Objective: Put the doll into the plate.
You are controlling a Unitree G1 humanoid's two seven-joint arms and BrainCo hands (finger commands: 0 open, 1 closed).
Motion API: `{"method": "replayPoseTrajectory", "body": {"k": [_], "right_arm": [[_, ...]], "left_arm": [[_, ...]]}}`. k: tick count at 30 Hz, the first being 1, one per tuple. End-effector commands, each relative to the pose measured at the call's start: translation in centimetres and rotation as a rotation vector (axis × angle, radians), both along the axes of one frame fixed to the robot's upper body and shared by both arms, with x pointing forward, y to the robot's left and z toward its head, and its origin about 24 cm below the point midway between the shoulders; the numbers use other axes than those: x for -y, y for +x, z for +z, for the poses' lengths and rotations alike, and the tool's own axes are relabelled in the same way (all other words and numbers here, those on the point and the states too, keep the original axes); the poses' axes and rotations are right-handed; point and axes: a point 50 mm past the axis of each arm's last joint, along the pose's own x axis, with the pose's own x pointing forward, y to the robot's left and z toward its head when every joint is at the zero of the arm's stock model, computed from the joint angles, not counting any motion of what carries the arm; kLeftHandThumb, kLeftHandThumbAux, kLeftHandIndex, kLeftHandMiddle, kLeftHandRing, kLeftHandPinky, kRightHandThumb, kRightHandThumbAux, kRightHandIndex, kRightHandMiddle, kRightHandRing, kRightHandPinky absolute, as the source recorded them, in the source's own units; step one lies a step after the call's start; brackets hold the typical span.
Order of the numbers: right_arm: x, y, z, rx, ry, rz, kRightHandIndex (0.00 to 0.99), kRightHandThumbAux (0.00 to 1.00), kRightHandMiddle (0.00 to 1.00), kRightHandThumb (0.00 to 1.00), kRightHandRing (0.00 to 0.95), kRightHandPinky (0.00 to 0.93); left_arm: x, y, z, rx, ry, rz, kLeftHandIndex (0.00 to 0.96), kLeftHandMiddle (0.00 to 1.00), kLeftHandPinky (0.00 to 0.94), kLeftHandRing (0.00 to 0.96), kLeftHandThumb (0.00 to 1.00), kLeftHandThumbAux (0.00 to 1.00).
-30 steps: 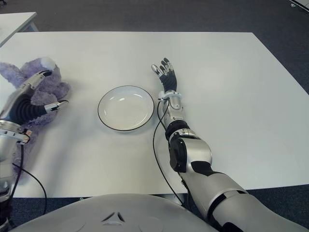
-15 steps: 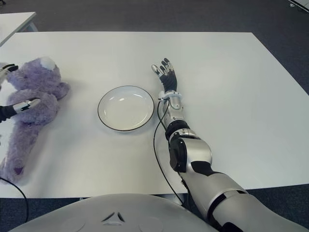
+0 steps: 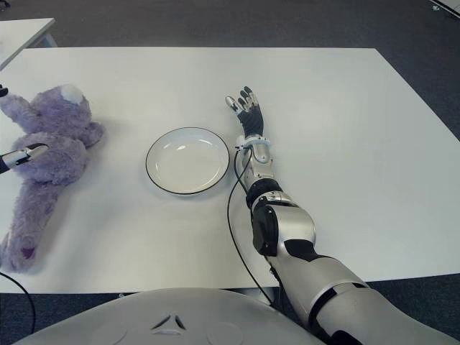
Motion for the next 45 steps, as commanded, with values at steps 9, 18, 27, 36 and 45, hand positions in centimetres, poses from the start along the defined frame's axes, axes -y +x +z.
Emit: {"method": "replayPoseTrajectory", "body": {"k": [9,18,27,36,45], "right_arm": [[-1.3,-6.8,-9.7,-0.456,0.096,0.004,0.016,0.721,0.017,0.197,0.02,0.069],[-1.2,-6.7,-9.7,-0.454,0.101,0.002,0.022,0.716,0.026,0.205,0.028,0.078],[-1.0,-6.7,-9.6,-0.444,0.073,0.012,0.019,0.702,0.028,0.182,0.028,0.067],[-0.7,-6.7,-9.6,-0.442,0.069,0.009,0.02,0.693,0.026,0.174,0.026,0.061],[-0.5,-6.6,-9.6,-0.443,0.061,0.004,0.021,0.688,0.021,0.168,0.02,0.061]], "left_arm": [[-3.0,-0.4,-3.2,-0.031,-0.041,0.076,0.005,0.064,0.0,0.041,0.008,0.418],[-3.2,1.8,-6.9,0.014,-0.152,0.085,0.021,0.073,0.019,0.053,0.005,0.436],[-3.6,3.2,-8.4,0.064,-0.271,0.106,0.012,0.062,0.015,0.046,0.01,0.469],[-4.2,3.9,-9.7,0.056,-0.43,0.107,0.0,0.028,0.028,0.022,0.024,0.462],[-4.2,4.6,-10.7,0.05,-0.51,0.107,0.0,0.023,0.013,0.016,0.019,0.45]]}}
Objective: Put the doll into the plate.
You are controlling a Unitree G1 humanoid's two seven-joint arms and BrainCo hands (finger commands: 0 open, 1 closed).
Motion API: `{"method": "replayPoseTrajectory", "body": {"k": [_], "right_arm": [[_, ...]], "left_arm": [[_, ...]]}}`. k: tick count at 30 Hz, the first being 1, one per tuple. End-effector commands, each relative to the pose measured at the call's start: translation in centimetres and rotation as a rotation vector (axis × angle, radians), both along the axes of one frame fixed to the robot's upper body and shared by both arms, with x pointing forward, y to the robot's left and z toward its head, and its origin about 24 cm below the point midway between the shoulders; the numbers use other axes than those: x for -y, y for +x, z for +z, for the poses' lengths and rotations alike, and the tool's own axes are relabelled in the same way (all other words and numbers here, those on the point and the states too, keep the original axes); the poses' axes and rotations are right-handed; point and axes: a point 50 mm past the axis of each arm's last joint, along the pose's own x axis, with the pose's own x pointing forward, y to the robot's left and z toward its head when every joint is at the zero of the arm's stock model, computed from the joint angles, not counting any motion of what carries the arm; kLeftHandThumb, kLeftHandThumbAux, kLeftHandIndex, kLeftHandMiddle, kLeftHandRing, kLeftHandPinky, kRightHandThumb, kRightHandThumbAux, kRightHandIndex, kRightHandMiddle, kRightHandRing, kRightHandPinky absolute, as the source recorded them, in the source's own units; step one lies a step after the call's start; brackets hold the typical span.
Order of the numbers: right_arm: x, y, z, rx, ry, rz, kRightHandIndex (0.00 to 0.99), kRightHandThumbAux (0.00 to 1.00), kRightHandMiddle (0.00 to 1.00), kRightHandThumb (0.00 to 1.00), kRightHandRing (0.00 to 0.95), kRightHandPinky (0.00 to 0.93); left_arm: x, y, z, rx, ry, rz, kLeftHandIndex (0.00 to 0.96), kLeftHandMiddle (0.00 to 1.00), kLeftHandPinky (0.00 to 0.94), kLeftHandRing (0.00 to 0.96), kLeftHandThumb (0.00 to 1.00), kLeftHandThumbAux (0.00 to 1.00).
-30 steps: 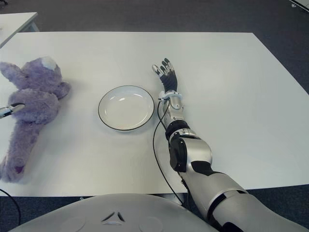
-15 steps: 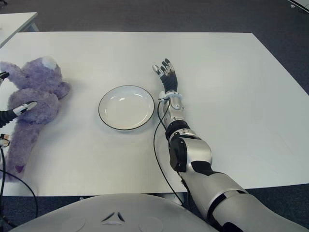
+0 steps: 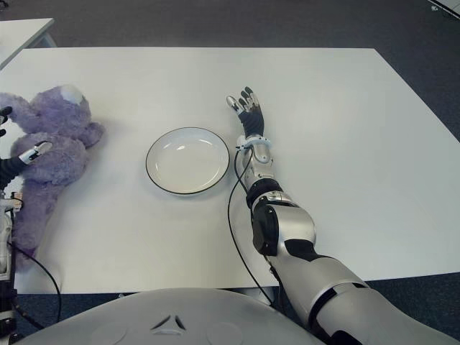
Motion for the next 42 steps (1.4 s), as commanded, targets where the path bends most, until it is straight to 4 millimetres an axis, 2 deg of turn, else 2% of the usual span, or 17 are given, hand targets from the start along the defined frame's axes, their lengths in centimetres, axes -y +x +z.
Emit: {"method": "replayPoseTrajectory", "body": {"k": [1,23,38,39,42], "right_arm": [[-0.6,-6.6,-9.6,-0.437,0.057,0.009,0.022,0.691,0.022,0.17,0.021,0.065],[-0.3,-6.6,-9.5,-0.435,0.059,-0.001,0.032,0.699,0.035,0.226,0.032,0.083],[-0.1,-6.6,-9.6,-0.436,0.085,-0.006,0.02,0.736,0.033,0.284,0.035,0.098],[-0.1,-6.6,-9.6,-0.435,0.089,-0.007,0.017,0.742,0.031,0.282,0.035,0.097],[-0.2,-6.6,-9.6,-0.432,0.093,-0.01,0.014,0.753,0.031,0.299,0.035,0.099]], "left_arm": [[0.5,0.9,-1.8,-0.019,-0.103,-0.011,0.0,0.024,0.006,0.016,0.018,0.45],[1.7,2.8,-4.7,-0.022,-0.275,-0.002,0.0,0.036,0.0,0.018,0.009,0.467],[4.5,3.3,-6.4,-0.099,-0.393,-0.111,0.0,0.014,0.0,0.002,0.021,0.487],[4.6,3.4,-6.5,-0.104,-0.407,-0.121,0.0,0.025,0.038,0.022,0.026,0.491],[5.1,3.5,-6.8,-0.117,-0.445,-0.144,0.0,0.007,0.029,0.007,0.041,0.496]]}}
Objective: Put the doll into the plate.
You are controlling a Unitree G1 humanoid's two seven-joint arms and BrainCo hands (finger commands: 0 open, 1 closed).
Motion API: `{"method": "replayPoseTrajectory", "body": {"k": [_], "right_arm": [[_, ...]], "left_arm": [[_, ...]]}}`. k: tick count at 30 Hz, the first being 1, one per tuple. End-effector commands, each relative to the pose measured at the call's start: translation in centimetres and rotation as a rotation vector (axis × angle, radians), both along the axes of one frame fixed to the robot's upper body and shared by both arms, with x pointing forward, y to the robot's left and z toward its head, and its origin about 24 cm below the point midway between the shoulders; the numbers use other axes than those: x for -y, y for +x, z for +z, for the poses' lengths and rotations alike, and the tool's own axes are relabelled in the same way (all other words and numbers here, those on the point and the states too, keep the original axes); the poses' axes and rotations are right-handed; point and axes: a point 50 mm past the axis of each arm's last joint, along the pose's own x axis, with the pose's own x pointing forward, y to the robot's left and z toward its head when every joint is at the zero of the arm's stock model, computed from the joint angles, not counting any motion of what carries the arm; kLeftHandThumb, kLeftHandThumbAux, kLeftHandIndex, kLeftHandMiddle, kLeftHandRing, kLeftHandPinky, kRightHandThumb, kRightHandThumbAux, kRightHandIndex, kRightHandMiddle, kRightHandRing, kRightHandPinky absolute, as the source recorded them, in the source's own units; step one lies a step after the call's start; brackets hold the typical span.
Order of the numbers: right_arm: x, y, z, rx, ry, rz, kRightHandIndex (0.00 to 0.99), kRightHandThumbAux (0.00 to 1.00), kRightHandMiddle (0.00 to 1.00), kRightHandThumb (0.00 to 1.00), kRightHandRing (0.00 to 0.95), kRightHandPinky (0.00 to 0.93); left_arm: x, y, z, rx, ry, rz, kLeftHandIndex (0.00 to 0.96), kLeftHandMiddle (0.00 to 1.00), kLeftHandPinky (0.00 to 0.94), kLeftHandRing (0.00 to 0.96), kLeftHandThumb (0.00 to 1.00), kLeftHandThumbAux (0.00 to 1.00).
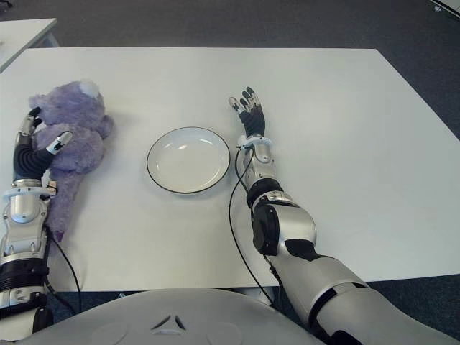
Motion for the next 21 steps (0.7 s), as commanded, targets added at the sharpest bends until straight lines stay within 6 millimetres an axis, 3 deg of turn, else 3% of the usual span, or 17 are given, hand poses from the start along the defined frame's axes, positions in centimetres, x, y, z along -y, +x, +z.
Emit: {"method": "replayPoseTrajectory", "body": {"k": [1,21], "right_arm": [[-0.4,-6.7,-9.6,-0.43,0.084,0.0,0.013,0.754,0.031,0.305,0.035,0.097],[-0.5,-6.7,-9.5,-0.414,0.068,0.007,0.003,0.798,0.056,0.296,0.052,0.066]], "left_arm": [[2.2,0.0,-3.1,-0.134,-0.13,-0.081,0.0,0.009,0.042,0.012,0.043,0.499],[5.8,1.4,-4.9,-0.202,-0.355,-0.173,0.0,0.0,0.108,0.02,0.078,0.5]]}}
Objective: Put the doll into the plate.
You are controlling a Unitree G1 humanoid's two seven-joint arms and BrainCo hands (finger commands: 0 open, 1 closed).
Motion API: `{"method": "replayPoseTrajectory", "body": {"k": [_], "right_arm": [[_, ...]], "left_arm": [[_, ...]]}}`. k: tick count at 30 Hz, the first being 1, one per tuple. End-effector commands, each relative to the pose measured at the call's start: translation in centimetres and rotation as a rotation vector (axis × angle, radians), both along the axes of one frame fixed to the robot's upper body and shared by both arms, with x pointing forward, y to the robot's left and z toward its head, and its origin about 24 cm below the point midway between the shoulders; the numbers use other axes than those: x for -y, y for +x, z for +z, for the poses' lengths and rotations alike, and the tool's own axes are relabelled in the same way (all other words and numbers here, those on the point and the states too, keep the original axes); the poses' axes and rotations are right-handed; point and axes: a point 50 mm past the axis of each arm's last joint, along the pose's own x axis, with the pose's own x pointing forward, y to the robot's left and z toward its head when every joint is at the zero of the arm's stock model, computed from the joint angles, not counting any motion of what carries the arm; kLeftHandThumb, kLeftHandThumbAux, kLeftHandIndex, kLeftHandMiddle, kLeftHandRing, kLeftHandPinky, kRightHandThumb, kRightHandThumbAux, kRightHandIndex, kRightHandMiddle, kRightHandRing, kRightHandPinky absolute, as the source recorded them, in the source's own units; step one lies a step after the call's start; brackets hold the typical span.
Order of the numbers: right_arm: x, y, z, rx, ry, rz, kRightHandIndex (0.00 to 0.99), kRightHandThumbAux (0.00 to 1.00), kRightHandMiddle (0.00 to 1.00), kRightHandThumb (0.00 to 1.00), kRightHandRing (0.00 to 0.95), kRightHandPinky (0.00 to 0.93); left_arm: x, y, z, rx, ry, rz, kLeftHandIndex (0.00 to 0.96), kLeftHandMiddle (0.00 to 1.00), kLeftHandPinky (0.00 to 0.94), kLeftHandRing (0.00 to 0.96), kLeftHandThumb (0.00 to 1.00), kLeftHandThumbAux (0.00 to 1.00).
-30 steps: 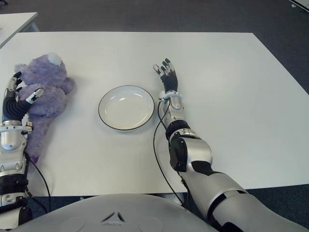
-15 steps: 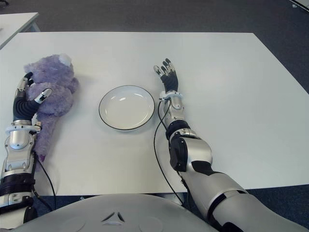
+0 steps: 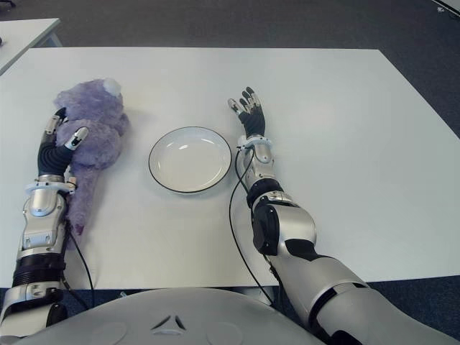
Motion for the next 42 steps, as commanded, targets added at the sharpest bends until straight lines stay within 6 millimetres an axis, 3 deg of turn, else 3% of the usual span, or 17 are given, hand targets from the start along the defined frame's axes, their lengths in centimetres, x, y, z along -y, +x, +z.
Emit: {"method": "replayPoseTrajectory", "body": {"k": [1,12,19,27,30,42], "right_arm": [[-0.5,-6.7,-9.5,-0.416,0.068,0.003,0.0,0.802,0.06,0.293,0.054,0.064],[-0.6,-6.7,-9.5,-0.423,0.074,0.003,0.0,0.8,0.056,0.282,0.048,0.059],[-0.6,-6.7,-9.5,-0.422,0.071,0.003,0.005,0.799,0.059,0.306,0.048,0.063],[-0.5,-6.7,-9.6,-0.422,0.066,0.005,0.007,0.796,0.058,0.288,0.049,0.068],[-0.5,-6.8,-9.6,-0.42,0.075,0.004,0.005,0.805,0.064,0.289,0.05,0.042],[-0.7,-6.7,-9.5,-0.425,0.068,0.001,0.001,0.804,0.053,0.308,0.047,0.078]], "left_arm": [[3.4,0.0,-4.0,-0.161,-0.131,-0.106,0.0,0.005,0.127,0.033,0.082,0.499],[8.1,0.3,-4.0,-0.154,-0.203,-0.203,0.0,0.007,0.153,0.047,0.1,0.529],[8.8,1.0,-3.9,-0.167,-0.248,-0.229,0.0,0.016,0.174,0.061,0.133,0.579],[9.2,1.5,-4.0,-0.169,-0.271,-0.255,0.0,0.002,0.142,0.045,0.124,0.58],[9.3,1.6,-4.1,-0.167,-0.283,-0.262,0.0,0.002,0.144,0.043,0.122,0.586],[10.6,2.4,-3.9,-0.162,-0.295,-0.283,0.003,0.028,0.183,0.075,0.146,0.586]]}}
